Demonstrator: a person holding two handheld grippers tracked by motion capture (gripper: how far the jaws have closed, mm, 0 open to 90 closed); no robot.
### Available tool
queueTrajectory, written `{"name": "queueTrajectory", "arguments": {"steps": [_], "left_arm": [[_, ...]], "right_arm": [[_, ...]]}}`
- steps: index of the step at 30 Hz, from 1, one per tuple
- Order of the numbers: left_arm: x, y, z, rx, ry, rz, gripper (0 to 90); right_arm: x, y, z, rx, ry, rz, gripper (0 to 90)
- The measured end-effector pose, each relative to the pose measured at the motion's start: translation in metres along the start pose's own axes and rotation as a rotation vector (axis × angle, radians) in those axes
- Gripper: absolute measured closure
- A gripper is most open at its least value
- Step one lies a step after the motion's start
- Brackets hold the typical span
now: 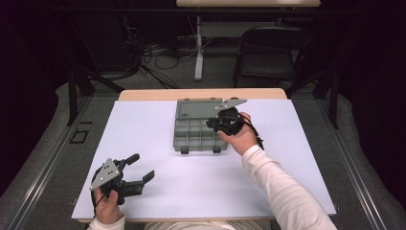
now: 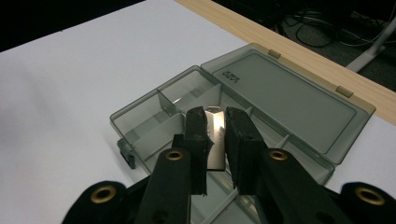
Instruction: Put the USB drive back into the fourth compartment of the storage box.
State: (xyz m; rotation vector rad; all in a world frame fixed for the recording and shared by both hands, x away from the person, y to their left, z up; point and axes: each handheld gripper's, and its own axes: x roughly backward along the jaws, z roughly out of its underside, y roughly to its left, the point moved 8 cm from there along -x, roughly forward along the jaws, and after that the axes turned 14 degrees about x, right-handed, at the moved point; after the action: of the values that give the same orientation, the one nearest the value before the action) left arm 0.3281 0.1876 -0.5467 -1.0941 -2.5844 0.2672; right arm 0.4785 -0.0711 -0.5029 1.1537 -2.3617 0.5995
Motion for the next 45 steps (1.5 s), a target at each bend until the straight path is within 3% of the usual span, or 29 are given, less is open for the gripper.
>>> {"name": "queueTrajectory", "arguments": {"steps": [19, 45], "left_arm": [[0.0, 0.0, 0.0, 0.002, -0.002, 0.002, 15.7], [0.0, 0.001, 0.0, 0.006, -0.005, 0.004, 15.7]], "right_arm": [[-0.021, -0.032, 0.017, -0.052, 0.034, 0.071, 79.5], [-0.043, -0.055, 0.044, -0.084, 0.1, 0.119, 79.5]]}}
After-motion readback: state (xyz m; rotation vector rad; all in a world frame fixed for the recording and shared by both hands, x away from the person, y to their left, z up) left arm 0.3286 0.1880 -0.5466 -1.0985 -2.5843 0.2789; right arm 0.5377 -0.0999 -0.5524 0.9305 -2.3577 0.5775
